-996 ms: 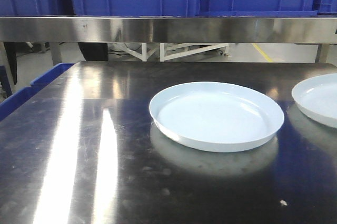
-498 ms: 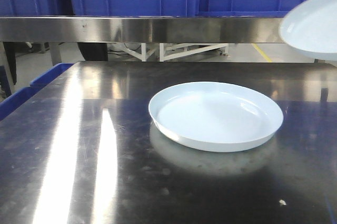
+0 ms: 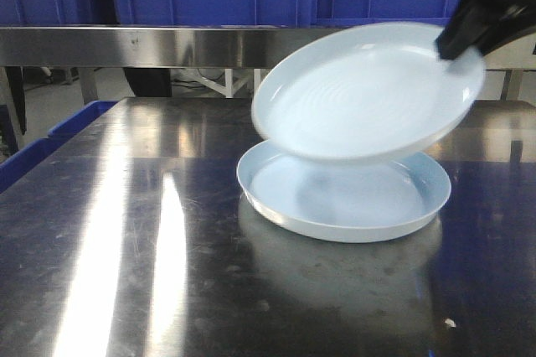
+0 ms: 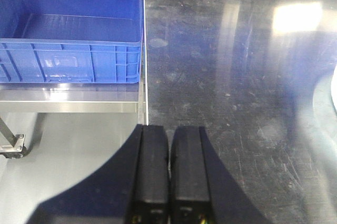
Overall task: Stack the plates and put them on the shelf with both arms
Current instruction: 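Lower the held plate onto the first plate and open the right gripper, then close the right gripper on the rim of the stacked plates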
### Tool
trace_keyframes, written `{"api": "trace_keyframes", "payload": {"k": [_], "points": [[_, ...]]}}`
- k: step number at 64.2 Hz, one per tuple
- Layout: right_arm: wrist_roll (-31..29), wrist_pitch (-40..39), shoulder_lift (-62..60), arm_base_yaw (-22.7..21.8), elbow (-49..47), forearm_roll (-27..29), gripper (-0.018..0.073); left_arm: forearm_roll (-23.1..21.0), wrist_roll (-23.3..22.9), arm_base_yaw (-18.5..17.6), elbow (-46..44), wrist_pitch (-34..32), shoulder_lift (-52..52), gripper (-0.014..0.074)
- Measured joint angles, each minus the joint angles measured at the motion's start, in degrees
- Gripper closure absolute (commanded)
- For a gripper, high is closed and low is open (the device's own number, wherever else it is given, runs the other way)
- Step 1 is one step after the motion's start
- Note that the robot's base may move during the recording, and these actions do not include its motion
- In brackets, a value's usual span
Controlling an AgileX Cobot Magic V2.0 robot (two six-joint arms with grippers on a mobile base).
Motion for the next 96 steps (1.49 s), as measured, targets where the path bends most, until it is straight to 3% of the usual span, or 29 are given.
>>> {"api": "trace_keyframes", "payload": {"k": [30, 36, 44, 49, 96], "points": [[0.00, -0.96, 6.88, 1.88, -0.13, 0.00, 0.0517, 0.00, 0.00, 0.00, 0.00, 0.00, 0.00, 0.0499], [0.00, -0.96, 6.93, 1.88, -0.13, 0.00, 0.0392, 0.00, 0.00, 0.00, 0.00, 0.00, 0.00, 0.0499], [0.00, -0.36, 6.93, 1.88, -0.13, 0.00, 0.0118, 0.00, 0.00, 0.00, 0.00, 0.00, 0.00, 0.0499], [0.00, 0.34, 6.93, 1.88, -0.13, 0.00, 0.0050, 0.00, 0.00, 0.00, 0.00, 0.00, 0.00, 0.0499], [0.00, 4.31, 12.93, 1.88, -0.22, 0.00, 0.0053, 0.00, 0.00, 0.00, 0.00, 0.00, 0.00, 0.0499]]}}
